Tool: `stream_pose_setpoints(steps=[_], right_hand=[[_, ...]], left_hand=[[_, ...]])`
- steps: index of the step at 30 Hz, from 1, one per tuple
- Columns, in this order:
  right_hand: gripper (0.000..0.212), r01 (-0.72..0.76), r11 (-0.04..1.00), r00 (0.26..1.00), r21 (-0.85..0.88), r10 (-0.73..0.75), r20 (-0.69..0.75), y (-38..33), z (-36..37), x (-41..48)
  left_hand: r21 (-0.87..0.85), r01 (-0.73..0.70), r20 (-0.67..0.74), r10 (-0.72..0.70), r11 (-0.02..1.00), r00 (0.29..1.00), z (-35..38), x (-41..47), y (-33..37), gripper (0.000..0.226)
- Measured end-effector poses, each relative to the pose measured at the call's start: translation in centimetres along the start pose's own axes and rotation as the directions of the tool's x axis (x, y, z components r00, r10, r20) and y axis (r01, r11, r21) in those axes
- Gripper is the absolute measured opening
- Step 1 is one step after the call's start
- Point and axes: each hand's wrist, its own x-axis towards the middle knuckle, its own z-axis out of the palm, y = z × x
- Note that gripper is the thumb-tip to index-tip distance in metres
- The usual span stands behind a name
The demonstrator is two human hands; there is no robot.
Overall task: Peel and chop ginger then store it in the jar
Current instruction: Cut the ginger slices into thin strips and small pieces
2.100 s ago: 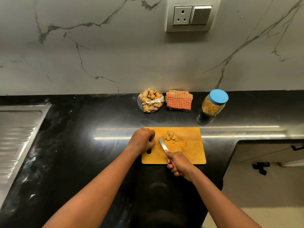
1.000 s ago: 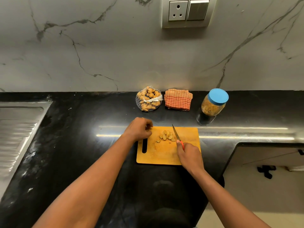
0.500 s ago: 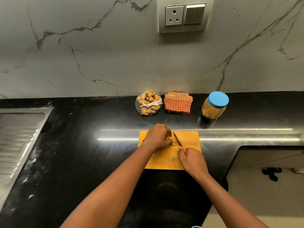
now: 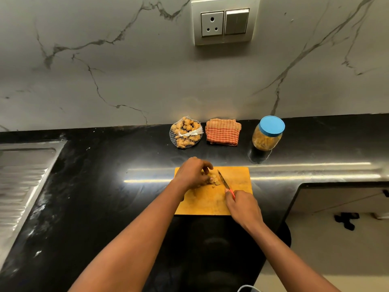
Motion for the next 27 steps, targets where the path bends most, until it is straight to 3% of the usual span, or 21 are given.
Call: stream_pose_setpoints(steps=[5, 14, 20, 27], right_hand=[[0.046, -0.007, 1.000, 1.000, 0.010, 0.008, -0.024, 0.3, 0.3, -0.2], [0.034, 0.003, 0.998, 0.997, 0.056, 0.002, -0.083, 0.3, 0.6, -0.2], [0.022, 0.035, 0.997, 0.987, 0.067, -0.025, -0.158, 1.2, 0.0, -0.6], [0.024, 0.057, 0.992, 0.981, 0.116, -0.033, -0.193, 2.2, -0.5, -1.0]], left_hand=[[-0.032, -0.051, -0.110, 0.048, 0.998, 0.993, 0.1, -0.9, 0.0, 0.034], [-0.143, -0.144, -0.137, 0.125, 0.979, 0.983, 2.1, -1.6, 2.1, 0.028], [-0.083, -0.151, -0.109, 0.141, 0.985, 0.984, 3.6, -1.1, 4.1, 0.021], [0.007, -0.117, -0.089, 0.118, 0.993, 0.989, 4.7, -0.1, 5.3, 0.021]])
